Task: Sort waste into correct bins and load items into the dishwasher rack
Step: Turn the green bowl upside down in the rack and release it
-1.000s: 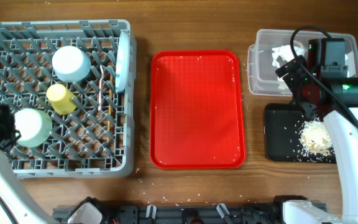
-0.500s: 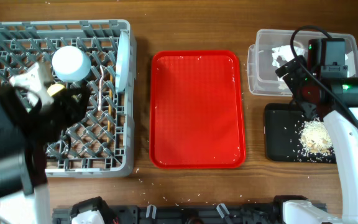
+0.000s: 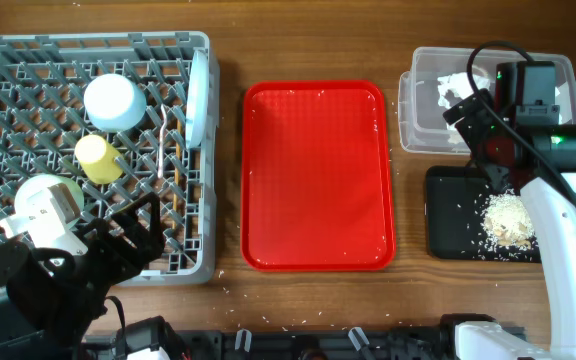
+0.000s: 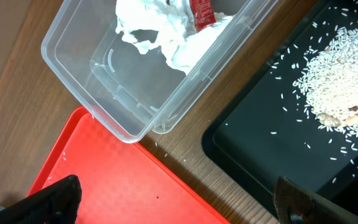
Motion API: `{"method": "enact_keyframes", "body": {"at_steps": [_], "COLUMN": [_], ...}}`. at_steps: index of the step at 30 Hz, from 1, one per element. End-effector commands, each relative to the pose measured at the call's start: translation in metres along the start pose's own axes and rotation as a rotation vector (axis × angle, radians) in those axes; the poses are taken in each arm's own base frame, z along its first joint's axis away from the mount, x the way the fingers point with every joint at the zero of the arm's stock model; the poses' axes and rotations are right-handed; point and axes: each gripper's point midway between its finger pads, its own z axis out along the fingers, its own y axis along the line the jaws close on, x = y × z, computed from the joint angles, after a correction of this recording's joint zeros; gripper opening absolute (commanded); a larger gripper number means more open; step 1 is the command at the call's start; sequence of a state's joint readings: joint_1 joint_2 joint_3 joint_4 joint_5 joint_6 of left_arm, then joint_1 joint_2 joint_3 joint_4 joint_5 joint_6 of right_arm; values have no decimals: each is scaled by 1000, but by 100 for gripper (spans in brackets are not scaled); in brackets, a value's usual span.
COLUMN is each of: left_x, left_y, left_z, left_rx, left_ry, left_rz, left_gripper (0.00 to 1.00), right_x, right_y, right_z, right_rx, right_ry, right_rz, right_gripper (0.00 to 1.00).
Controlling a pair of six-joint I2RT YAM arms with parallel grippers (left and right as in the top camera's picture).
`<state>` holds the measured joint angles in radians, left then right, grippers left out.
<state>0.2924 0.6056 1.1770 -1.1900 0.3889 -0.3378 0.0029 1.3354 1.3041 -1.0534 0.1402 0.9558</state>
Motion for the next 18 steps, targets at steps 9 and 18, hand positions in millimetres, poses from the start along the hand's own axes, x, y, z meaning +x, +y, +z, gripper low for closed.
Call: {"method": "enact_keyframes", "body": {"at_steps": [9, 18], "left_x": [39, 64], "left_y": [30, 41], "left_z": [5, 96], "left_rx": [-116, 68], "left_ry": [157, 52], "left_rz": [62, 444], "left_gripper": [100, 100], "right_x": [-6, -6], "right_y": [0, 0], "right_z": [-1, -1], "right_rx": [8, 8], "right_ry": [-25, -25], "right_rz": [-7, -7], "right_gripper": [100, 100]}}
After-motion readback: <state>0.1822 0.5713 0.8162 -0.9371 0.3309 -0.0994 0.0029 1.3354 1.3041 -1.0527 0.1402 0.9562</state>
